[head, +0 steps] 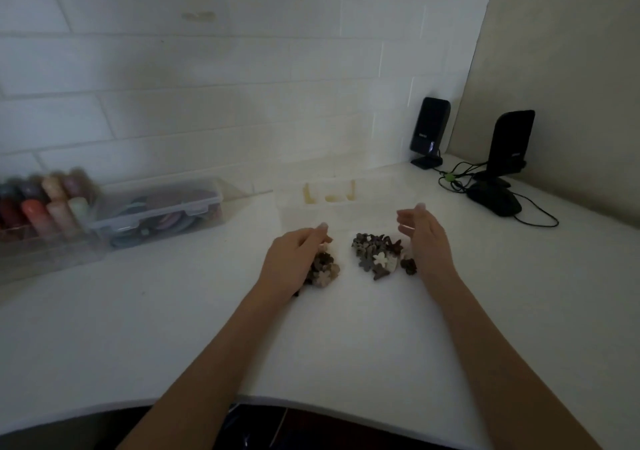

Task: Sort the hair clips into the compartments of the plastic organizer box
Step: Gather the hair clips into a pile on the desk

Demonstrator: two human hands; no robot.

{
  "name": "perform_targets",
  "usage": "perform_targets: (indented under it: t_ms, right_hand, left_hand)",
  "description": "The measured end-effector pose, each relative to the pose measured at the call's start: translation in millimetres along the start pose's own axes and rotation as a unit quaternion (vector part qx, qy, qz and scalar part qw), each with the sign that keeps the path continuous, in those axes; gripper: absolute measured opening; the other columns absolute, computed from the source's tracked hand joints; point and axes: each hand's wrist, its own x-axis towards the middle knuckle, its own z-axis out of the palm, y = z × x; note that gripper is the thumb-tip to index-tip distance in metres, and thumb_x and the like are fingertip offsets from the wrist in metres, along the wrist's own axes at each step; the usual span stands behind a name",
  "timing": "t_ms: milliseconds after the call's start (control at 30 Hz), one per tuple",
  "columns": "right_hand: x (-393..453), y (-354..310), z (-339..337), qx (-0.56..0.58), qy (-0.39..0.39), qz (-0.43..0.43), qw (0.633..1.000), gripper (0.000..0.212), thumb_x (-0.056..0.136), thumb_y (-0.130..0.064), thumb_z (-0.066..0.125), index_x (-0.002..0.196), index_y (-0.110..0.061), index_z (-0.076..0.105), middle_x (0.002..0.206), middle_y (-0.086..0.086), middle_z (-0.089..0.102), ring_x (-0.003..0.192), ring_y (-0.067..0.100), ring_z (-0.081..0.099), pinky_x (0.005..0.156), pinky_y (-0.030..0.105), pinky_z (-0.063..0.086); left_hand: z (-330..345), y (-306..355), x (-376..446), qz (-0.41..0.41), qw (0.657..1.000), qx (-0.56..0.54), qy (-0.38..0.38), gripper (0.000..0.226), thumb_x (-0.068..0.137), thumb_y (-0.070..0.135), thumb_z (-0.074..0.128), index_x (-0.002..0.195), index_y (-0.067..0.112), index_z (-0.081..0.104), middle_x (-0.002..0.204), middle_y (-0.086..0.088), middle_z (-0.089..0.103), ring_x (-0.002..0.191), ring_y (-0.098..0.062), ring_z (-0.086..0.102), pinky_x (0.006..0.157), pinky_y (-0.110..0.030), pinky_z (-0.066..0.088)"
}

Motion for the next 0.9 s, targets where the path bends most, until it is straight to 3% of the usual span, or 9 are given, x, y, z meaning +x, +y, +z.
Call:
perform_targets:
  t_ms: [100, 200, 333, 500, 600, 700, 767, 900]
  right_hand:
    - [4.1, 2.2, 1.8, -0.006, -0.036, 0.032, 0.999, 0.056, 0.098, -0.051, 0.018, 0.115, -0.017, 0.059, 0.122, 0.005, 0.059, 0.112, 0.018, 0.054, 0.091, 0.031, 0.04]
    - [-0.7, 4.4, 7.5, -0.097, -0.122, 0.035, 0.987, 0.07, 0.091, -0.065, 0.013, 0.133, -0.022, 0.048, 0.139, 0.003, 0.048, 0.129, 0.02, 0.043, 0.11, 0.039, 0.028]
    - [-8.1, 0.2, 4.6, -0.156, -0.169, 0.011, 0.973, 0.068, 0.091, -0.064, 0.013, 0.133, -0.026, 0.051, 0.137, 0.001, 0.051, 0.126, 0.019, 0.045, 0.106, 0.035, 0.028]
    - [-6.4, -2.9, 0.6, -0.04, -0.126, -0.005, 0.991, 0.059, 0.097, -0.053, 0.02, 0.112, -0.019, 0.065, 0.107, 0.001, 0.067, 0.104, 0.017, 0.061, 0.097, 0.036, 0.043]
    - [-2.9, 0.5, 0.1, -0.069, -0.109, -0.027, 0.991, 0.059, 0.096, -0.056, 0.019, 0.12, -0.02, 0.06, 0.121, -0.001, 0.062, 0.115, 0.017, 0.054, 0.103, 0.037, 0.039]
    - [-4.9, -1.0, 1.3, -0.133, -0.217, -0.008, 0.967, 0.073, 0.085, -0.073, 0.014, 0.13, -0.03, 0.053, 0.138, -0.007, 0.051, 0.127, 0.013, 0.043, 0.107, 0.034, 0.028]
    - [-8.7, -5.8, 2.5, -0.161, -0.261, -0.005, 0.952, 0.076, 0.081, -0.078, 0.012, 0.124, -0.035, 0.058, 0.134, -0.007, 0.054, 0.123, 0.013, 0.047, 0.102, 0.031, 0.03]
    - [-18.6, -12.9, -0.4, -0.134, -0.242, -0.01, 0.961, 0.071, 0.089, -0.068, 0.014, 0.11, -0.028, 0.069, 0.117, 0.001, 0.066, 0.108, 0.015, 0.058, 0.095, 0.029, 0.039]
  left_hand:
    - [24.6, 14.0, 2.2, -0.016, 0.998, -0.056, -0.005, 0.05, 0.097, 0.052, 0.029, 0.112, 0.024, 0.068, 0.107, 0.01, 0.061, 0.103, -0.007, 0.053, 0.09, -0.024, 0.035]
    - [50.5, 32.0, 6.2, -0.04, 0.986, -0.161, -0.017, 0.054, 0.098, 0.052, 0.022, 0.122, 0.024, 0.062, 0.132, 0.004, 0.057, 0.119, -0.01, 0.05, 0.1, -0.027, 0.03]
    - [68.3, 44.9, 4.1, -0.066, 0.97, -0.233, -0.033, 0.057, 0.096, 0.056, 0.022, 0.128, 0.024, 0.058, 0.138, 0.002, 0.053, 0.126, -0.012, 0.047, 0.109, -0.03, 0.029]
    - [59.5, 46.9, 1.2, -0.085, 0.953, -0.29, 0.029, 0.056, 0.1, 0.047, 0.023, 0.121, 0.014, 0.062, 0.129, -0.007, 0.06, 0.119, -0.017, 0.054, 0.112, -0.04, 0.032]
    - [57.2, 43.6, -10.3, -0.07, 0.965, -0.239, 0.081, 0.053, 0.1, 0.045, 0.024, 0.124, 0.016, 0.061, 0.132, -0.003, 0.057, 0.125, -0.016, 0.048, 0.107, -0.029, 0.028]
    - [59.6, 44.9, -21.7, -0.072, 0.974, -0.205, 0.061, 0.052, 0.099, 0.049, 0.025, 0.129, 0.018, 0.054, 0.136, -0.003, 0.052, 0.127, -0.017, 0.045, 0.106, -0.03, 0.029]
    - [62.3, 47.6, -23.8, -0.076, 0.98, -0.181, 0.035, 0.053, 0.098, 0.051, 0.025, 0.128, 0.018, 0.055, 0.133, -0.005, 0.055, 0.118, -0.017, 0.05, 0.107, -0.034, 0.033]
    - [62.0, 46.9, -24.5, -0.082, 0.98, -0.175, 0.055, 0.056, 0.097, 0.053, 0.024, 0.125, 0.019, 0.059, 0.13, -0.004, 0.059, 0.119, -0.017, 0.054, 0.109, -0.037, 0.036]
